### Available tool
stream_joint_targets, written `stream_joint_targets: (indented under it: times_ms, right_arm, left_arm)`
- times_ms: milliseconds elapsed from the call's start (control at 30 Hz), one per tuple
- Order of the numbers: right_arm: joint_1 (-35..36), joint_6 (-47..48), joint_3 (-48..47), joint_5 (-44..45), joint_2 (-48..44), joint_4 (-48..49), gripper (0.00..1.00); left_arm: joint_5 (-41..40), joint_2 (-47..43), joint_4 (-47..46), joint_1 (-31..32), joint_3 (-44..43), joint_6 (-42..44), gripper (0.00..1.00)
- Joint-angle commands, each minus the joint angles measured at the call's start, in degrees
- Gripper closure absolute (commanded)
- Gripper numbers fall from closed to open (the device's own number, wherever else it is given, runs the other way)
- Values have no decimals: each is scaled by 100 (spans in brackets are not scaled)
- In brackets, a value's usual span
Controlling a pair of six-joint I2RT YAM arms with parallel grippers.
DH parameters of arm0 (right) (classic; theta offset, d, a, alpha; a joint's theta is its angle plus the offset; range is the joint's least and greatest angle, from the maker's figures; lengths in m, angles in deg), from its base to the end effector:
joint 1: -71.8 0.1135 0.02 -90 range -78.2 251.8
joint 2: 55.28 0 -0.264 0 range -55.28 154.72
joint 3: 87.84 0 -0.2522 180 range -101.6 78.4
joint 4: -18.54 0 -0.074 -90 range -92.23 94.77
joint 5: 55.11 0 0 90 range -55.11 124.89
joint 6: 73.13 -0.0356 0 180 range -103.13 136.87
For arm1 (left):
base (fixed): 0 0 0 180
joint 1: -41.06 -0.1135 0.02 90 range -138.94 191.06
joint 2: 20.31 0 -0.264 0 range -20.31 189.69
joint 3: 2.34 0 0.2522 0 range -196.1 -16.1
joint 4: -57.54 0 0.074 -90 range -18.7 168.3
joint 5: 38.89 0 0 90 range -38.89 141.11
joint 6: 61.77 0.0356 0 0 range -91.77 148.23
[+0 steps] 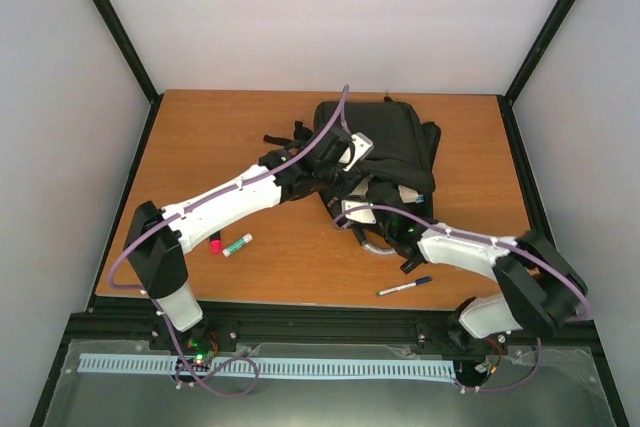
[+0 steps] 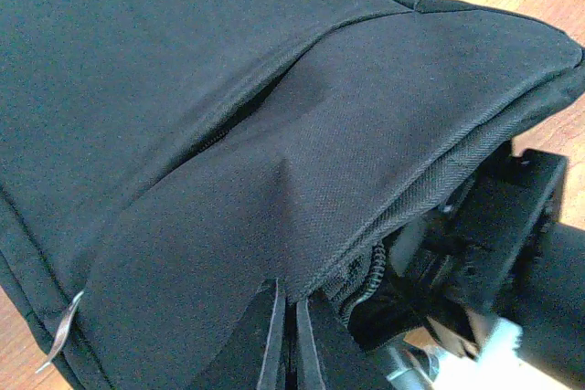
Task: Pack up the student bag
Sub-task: Place the stationery in the student bag.
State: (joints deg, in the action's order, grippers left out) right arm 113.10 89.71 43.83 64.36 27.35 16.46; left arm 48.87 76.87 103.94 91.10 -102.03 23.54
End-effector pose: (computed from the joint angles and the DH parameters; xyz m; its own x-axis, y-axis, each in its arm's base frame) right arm 0.2212 0.1710 0.1709 0.1332 -0.9902 0.0413 -0.5075 -0.1039 -0.8554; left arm 0.2476 -0.2934 0.3105 -0.5049 0.4754 -0.7205 0.7089 0.7046 -0.0319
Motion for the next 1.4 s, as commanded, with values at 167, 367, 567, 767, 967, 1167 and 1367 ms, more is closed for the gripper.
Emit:
stream_joint_targets:
  times_ms: [167, 367, 567, 767, 967, 1167, 1367]
  right_arm:
    - [73, -1914, -720, -1431, -1506, -2794, 10]
    - [72, -2099, -390, -1495, -1914, -3089, 7]
    - [76, -2155, -102, -1604, -2207, -3103, 26]
    - [67, -1852, 189, -1378, -2155, -2672, 65]
    - [-25, -1658, 284, -1071, -1594, -1849, 82]
    - [-372, -1332, 150, -322, -608, -115, 85]
    - [-553, -1147, -470, -206, 565, 591, 83]
  left_arm:
    - [104, -456, -424, 32, -18, 99, 99]
    - [68, -451, -426, 31, 35, 108, 99]
    - [13, -470, -411, 32, 80, 117, 99]
    - [4, -484, -408, 32, 94, 115, 99]
    - [56, -456, -361, 30, 75, 109, 99]
    - [76, -483, -329, 28, 147, 74, 99]
    - [-24, -593, -216, 31, 204, 46, 99]
